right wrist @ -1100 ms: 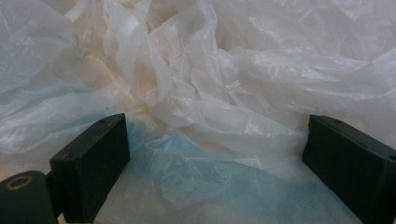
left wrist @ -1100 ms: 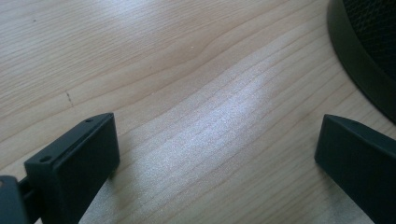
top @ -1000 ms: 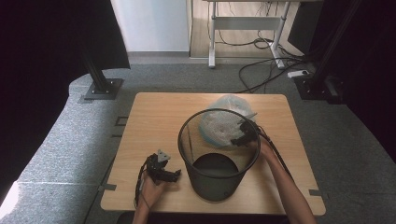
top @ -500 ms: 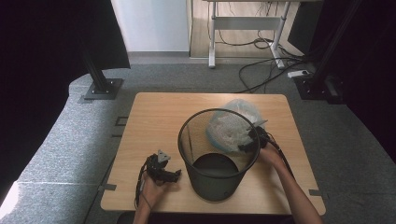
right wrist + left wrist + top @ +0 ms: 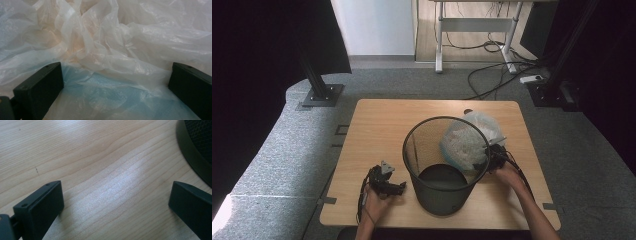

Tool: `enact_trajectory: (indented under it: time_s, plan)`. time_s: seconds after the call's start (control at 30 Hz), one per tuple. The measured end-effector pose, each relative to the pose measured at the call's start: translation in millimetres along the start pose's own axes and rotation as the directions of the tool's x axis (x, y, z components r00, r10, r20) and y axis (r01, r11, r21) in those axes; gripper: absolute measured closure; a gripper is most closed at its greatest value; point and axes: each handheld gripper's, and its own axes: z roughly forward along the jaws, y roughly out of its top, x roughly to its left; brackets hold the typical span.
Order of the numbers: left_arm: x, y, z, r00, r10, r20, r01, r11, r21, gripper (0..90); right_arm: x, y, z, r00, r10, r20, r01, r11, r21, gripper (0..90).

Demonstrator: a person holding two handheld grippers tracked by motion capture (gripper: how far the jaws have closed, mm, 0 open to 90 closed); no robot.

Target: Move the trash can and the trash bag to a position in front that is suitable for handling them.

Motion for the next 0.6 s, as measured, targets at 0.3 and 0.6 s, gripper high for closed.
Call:
enact_trajectory:
  time_s: [0.3, 0.6]
  plan:
    - [-0.8, -0.2, -0.3, 1.0000, -0.001, -0.004, 0.001, 1.0000, 0.001, 0.0, 3.9, -25.9, -14.5, 1.0000, 0.002, 0.005, -0.002, 0.998, -0.056, 0.0]
    - [-1.5, -0.4, -0.5, 1.0000, -0.003, -0.007, 0.003, 1.0000, 0.002, 0.0, 8.1, -62.2, -38.5, 0.9998, 0.016, 0.013, -0.015, 0.996, -0.090, 0.0]
